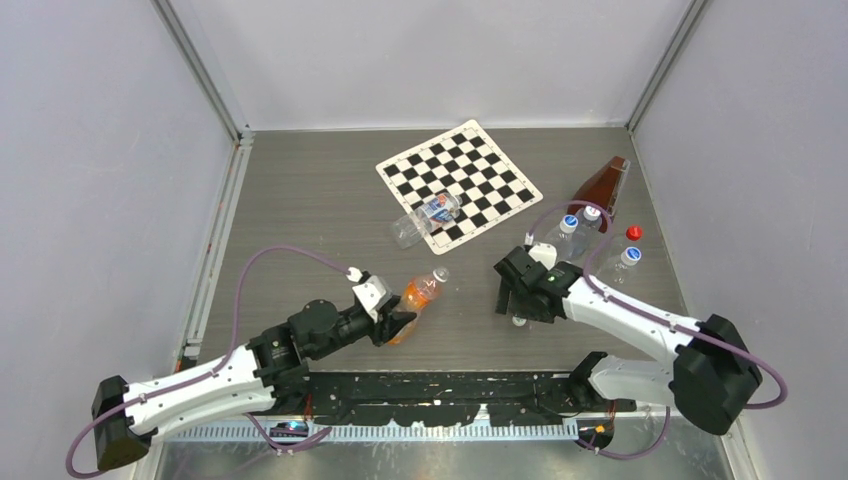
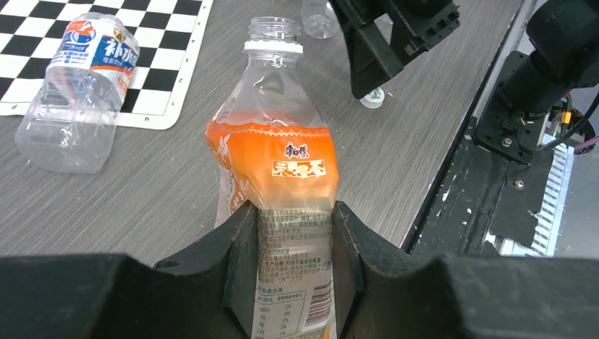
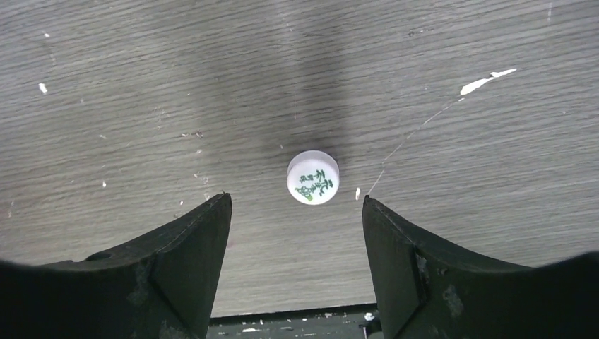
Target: Screw on the bottle caps
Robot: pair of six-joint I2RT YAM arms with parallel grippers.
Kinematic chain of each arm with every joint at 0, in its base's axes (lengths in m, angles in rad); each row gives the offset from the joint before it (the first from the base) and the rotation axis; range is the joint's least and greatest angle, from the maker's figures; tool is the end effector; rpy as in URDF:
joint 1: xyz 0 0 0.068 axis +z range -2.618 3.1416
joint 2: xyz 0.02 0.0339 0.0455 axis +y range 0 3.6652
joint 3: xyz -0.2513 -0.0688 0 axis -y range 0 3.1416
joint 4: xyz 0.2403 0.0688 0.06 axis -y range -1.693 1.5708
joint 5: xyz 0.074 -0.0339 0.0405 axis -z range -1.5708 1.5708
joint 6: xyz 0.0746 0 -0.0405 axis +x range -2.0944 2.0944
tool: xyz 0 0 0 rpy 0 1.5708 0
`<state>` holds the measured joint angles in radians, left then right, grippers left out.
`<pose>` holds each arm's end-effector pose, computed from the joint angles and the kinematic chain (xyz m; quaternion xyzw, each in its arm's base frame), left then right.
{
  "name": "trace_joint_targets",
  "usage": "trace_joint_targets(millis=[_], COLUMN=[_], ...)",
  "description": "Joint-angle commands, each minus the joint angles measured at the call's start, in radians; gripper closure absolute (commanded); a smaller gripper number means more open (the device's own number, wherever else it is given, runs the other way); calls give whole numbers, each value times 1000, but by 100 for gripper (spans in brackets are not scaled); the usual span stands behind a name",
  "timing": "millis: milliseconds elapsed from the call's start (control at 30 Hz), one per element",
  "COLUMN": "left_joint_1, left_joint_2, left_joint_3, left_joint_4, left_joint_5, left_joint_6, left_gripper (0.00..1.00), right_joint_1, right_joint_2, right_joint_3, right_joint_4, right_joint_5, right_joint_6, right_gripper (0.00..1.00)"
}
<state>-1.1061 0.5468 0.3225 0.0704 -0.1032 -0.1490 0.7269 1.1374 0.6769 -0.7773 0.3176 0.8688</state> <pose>0.0962 -0.1748 0.2265 0.3194 0.6886 -0.3498 0.5490 0.1677 0.1180 0.1516 0.0952 0.9695 0.0083 0.2259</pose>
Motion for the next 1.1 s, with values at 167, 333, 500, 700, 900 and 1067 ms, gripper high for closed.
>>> trace_joint_targets(millis=[167,333,500,700,900,1067], left_joint_1=[0,0,0,0,0,0], left_joint_2=[21,19,30,60,64,66], left_joint_3=[73,77,78,85,84,84], left_joint_4=[1,-7,-2,6,9,8], left_joint_5=[69,81,91,124,124,121], left_joint_6=[61,65,68,62,58,57], left_gripper=[100,100,100,100,100,100], right_joint_1=[-48,-89,-152,-162,-162,-150], right_joint_2=[109,93,59,62,74,78], right_joint_3=[-33,-77,-135,-153,-137,-129], right_joint_4=[144,158,193,202,155,132], right_joint_5=[-27,-62,-125,-154,-151,-155], right_joint_6=[41,46,39,33,0,-6], right_gripper=[33,38,43,50,52,55])
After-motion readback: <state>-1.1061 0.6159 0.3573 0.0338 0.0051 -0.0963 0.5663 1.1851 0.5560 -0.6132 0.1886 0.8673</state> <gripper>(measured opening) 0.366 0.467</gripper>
